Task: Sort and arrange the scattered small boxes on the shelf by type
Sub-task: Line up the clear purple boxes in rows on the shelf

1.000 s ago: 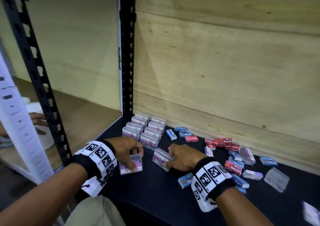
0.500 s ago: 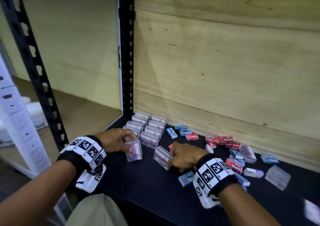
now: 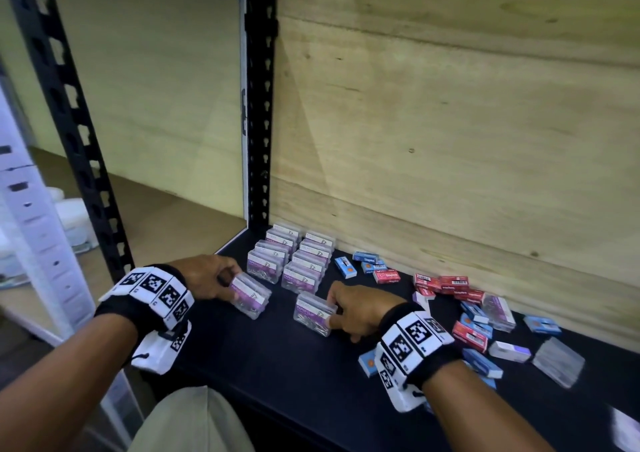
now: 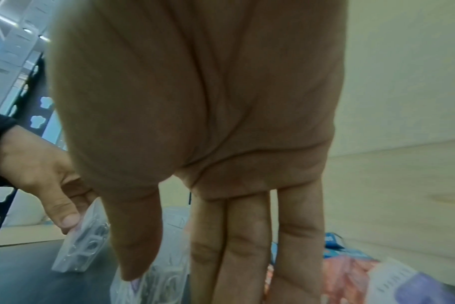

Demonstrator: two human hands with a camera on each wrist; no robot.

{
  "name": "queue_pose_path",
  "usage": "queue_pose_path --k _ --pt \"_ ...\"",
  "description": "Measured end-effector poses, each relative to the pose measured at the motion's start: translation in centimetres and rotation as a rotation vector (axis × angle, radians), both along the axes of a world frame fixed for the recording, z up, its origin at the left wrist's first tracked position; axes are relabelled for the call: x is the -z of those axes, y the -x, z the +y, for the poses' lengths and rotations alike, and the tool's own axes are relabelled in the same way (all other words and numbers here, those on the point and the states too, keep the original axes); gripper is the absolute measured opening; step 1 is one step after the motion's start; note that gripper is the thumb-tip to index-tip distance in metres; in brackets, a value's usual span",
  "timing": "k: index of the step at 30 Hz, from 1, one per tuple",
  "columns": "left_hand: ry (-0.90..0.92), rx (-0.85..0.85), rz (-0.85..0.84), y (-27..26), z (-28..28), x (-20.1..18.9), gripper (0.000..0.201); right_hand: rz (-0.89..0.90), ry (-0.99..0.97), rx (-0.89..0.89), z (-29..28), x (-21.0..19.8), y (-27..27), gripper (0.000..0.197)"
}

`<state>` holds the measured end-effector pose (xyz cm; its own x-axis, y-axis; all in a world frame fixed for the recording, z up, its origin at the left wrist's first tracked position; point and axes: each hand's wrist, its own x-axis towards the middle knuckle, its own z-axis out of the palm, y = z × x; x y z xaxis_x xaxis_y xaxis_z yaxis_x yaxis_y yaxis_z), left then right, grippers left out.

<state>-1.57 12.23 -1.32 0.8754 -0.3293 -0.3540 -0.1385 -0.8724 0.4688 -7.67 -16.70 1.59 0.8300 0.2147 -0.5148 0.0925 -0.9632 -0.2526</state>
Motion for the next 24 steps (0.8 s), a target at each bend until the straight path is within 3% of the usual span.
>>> queue_pose_path --k 6,11,24 --pt "-0.029 0.021 -0.027 -0.6 0.6 1.1 0.026 -0.038 0.042 -0.046 1.8 -0.2 -0.8 0.054" --pt "-0.064 0.044 -0.078 -0.7 0.2 1.1 0.038 -0.006 0.022 0.009 1.9 -0.1 -0.6 0.068" --pt "-0.204 0.157 -0.26 0.1 -1.1 1.0 0.03 -0.024 0.007 0.001 1.9 0.2 -0.8 0.045"
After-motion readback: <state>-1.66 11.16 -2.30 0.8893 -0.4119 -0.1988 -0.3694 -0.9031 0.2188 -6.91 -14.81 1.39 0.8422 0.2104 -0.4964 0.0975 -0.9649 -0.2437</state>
